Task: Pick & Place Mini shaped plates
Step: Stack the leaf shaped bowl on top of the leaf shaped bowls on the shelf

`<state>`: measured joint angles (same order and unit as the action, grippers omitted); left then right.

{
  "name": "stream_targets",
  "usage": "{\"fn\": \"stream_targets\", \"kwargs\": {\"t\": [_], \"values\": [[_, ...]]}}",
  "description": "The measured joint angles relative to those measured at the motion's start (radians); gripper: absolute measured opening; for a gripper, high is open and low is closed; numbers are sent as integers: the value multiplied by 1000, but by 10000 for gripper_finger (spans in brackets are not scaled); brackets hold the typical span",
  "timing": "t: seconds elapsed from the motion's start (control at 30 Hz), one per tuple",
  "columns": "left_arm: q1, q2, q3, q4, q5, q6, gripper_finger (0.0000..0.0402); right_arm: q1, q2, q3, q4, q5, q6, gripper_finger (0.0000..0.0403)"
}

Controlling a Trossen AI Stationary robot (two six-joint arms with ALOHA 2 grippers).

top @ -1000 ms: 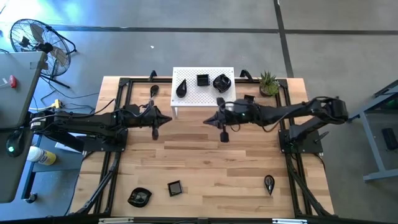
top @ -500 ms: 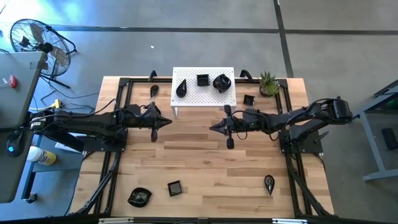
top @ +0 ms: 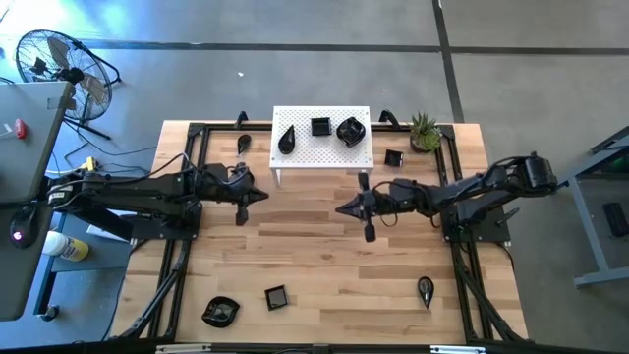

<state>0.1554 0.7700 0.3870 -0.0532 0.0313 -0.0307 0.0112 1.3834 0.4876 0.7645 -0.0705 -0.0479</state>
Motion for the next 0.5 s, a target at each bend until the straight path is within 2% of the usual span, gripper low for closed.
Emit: {"fn": "stream_targets", "kwargs": {"t": [0.13,0.5], "values": [[-58,0,0,-24,-18,0,5,28,0,-16,29,12,-2,6],[-300,0,0,-39,-133,-54,5,78,0,-15,33,13,-22,8]]}}
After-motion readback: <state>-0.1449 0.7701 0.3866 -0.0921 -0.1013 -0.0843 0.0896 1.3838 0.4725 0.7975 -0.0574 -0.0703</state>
